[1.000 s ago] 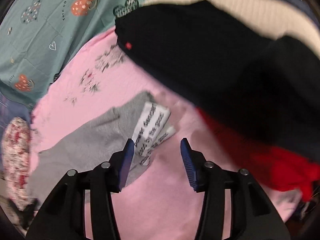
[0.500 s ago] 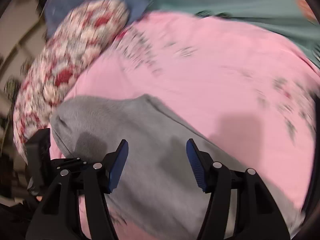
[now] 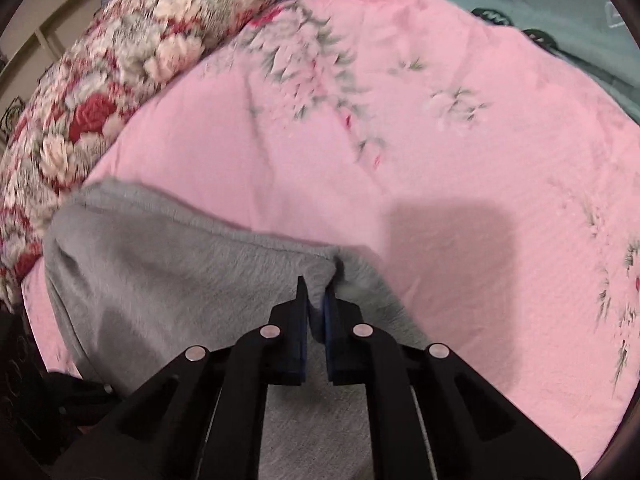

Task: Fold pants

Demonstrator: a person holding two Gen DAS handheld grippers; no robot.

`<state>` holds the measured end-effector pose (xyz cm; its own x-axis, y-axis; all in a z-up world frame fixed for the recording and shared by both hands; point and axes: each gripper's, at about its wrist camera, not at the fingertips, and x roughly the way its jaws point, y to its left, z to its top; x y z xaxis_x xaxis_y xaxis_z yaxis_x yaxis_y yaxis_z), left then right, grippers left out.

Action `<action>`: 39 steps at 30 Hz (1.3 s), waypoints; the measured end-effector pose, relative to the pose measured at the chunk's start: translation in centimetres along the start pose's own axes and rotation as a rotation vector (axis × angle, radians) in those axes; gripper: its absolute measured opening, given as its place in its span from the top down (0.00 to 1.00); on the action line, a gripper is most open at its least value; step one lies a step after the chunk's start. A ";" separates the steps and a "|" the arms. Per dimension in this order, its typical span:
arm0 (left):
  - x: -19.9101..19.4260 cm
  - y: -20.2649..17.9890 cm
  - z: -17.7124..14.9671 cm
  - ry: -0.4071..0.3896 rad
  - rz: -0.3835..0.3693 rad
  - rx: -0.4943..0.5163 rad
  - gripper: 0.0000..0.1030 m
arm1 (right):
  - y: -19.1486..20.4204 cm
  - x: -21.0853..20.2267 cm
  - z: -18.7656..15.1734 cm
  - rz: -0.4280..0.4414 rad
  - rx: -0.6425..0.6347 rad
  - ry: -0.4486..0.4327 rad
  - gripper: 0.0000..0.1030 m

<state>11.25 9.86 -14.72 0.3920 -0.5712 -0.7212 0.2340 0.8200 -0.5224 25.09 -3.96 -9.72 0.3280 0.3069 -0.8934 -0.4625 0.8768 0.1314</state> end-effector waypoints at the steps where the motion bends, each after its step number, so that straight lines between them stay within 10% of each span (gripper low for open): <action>1: 0.0 0.0 0.0 0.000 0.002 0.002 0.82 | -0.2 -0.2 0.5 0.004 0.016 -0.012 0.94; 8: 0.5 -0.2 0.1 0.009 0.005 0.001 0.82 | -0.8 2.7 0.6 0.011 -0.010 0.008 0.92; 11: 0.3 -0.2 0.3 0.009 0.000 -0.005 0.82 | -1.4 2.1 0.6 0.008 0.037 0.039 0.70; 17: -3.4 -2.2 2.7 -0.020 0.015 -0.007 0.70 | -2.0 -6.9 -3.2 -0.028 0.092 -0.072 0.58; 20: -2.2 -3.4 6.7 0.006 0.079 -0.006 0.66 | -1.4 -9.0 -7.6 -0.009 0.091 -0.049 0.65; 22: -0.1 -3.4 9.3 0.034 0.037 -0.032 0.78 | -0.4 -9.0 -10.3 0.010 0.072 -0.016 0.95; 29: 9.2 -2.9 12.3 0.172 0.057 -0.022 0.90 | 1.0 -8.1 -15.9 0.097 0.192 -0.026 0.96; 39: 9.5 -1.0 11.6 0.145 -0.039 -0.038 0.95 | 1.4 -5.2 -18.2 0.164 0.321 0.008 0.91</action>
<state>25.06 4.05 -15.78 0.2496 -0.6041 -0.7568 0.2119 0.7967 -0.5661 7.76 -11.11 -12.68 0.2637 0.4516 -0.8523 -0.2254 0.8880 0.4008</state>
